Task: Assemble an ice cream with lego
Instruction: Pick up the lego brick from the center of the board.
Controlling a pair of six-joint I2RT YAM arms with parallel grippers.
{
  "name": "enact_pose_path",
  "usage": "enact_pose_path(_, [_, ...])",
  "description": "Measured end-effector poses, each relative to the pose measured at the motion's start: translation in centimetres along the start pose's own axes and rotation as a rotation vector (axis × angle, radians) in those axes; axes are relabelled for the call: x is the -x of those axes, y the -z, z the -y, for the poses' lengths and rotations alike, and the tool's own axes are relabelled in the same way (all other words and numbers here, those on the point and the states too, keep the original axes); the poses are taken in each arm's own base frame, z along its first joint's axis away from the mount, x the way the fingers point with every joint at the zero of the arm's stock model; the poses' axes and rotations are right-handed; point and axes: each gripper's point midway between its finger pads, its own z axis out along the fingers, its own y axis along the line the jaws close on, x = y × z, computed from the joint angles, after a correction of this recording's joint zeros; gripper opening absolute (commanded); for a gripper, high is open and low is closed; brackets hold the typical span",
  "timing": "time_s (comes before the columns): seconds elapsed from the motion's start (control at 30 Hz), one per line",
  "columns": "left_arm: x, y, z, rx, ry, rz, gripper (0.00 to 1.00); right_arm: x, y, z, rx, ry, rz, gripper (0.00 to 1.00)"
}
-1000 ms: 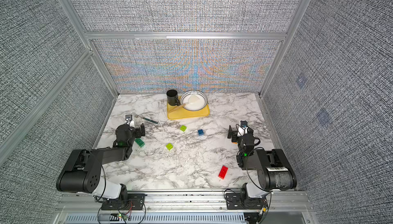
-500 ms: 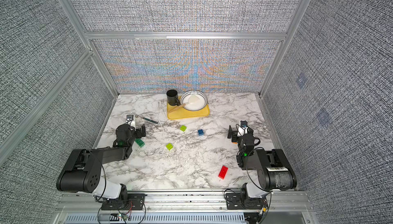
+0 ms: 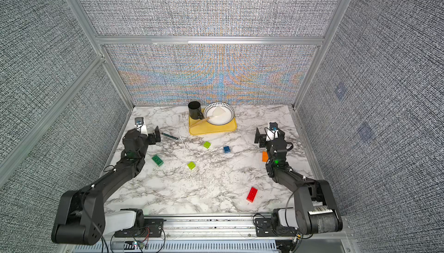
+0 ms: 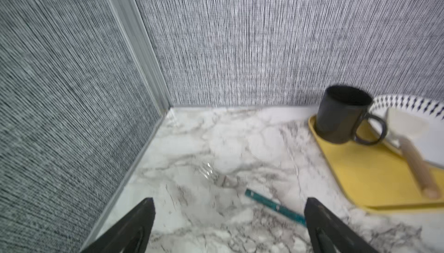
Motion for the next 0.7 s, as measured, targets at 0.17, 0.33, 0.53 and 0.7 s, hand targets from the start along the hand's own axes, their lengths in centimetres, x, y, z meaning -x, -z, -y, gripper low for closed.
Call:
enact_pose_path(0.17, [5.1, 2.4, 0.9, -0.078, 0.08, 0.08, 1.0, 3.1, 0.1, -0.8, 0.047, -0.182, -0.035, 0.99])
enact_pose_path(0.33, [2.0, 2.1, -2.7, 0.084, 0.327, -0.01, 1.0, 1.7, 2.7, 1.3, 0.034, -0.426, -0.058, 0.99])
enact_pose_path(0.53, [1.7, 0.3, -1.5, 0.051, 0.431, -0.106, 1.0, 2.0, 4.7, -0.6, 0.111, -0.538, -0.041, 0.99])
enact_pose_path(0.7, [0.4, -1.0, 4.4, -0.144, 0.432, -0.258, 1.0, 4.6, 6.3, -13.6, 0.396, -0.386, -0.073, 0.99])
